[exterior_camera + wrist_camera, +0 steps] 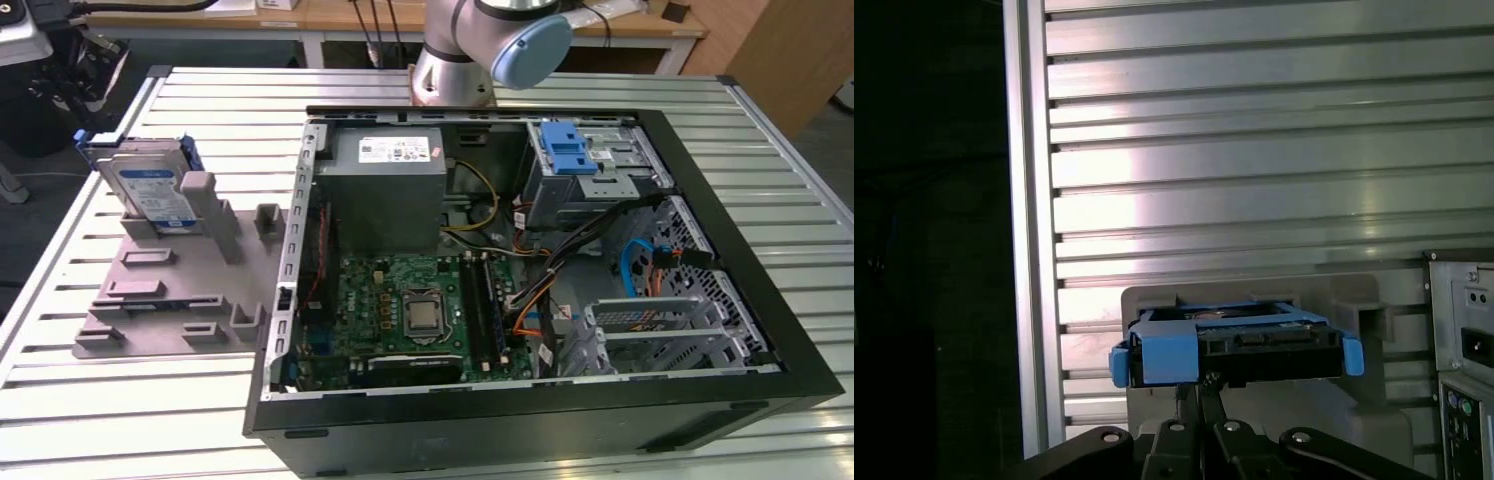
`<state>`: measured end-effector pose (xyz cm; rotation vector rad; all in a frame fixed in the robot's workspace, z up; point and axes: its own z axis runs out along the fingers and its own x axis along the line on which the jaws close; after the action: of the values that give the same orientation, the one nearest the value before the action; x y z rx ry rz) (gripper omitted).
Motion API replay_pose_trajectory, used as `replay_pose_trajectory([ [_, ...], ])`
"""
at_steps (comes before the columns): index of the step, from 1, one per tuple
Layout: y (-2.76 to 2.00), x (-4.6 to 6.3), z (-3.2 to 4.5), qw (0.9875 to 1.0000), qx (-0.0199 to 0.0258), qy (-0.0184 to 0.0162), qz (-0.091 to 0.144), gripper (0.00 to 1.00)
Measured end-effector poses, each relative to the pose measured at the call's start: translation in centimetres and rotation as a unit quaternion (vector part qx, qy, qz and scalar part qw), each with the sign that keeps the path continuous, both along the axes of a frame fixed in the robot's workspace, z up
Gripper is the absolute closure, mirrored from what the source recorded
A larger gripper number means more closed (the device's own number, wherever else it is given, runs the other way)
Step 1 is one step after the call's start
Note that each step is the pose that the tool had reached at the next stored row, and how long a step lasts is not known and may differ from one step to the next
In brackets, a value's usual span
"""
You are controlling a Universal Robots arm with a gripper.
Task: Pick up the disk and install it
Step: 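Reach for the disk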
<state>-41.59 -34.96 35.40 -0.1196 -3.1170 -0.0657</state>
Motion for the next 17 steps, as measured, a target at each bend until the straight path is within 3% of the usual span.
replay_pose_trajectory([
  [4, 0.0, -0.02, 0.0, 1.0, 0.0, 0.0, 0.004, 0.85],
  [9, 0.0, -0.02, -0.06, 0.9988, 0.0, 0.0, 0.05, 0.85],
  [12, 0.0, -0.02, -0.11, 0.9971, 0.0, 0.0, 0.077, 0.85],
  [17, 0.0, -0.02, -0.17, 0.9926, 0.0, 0.0001, 0.121, 0.85],
])
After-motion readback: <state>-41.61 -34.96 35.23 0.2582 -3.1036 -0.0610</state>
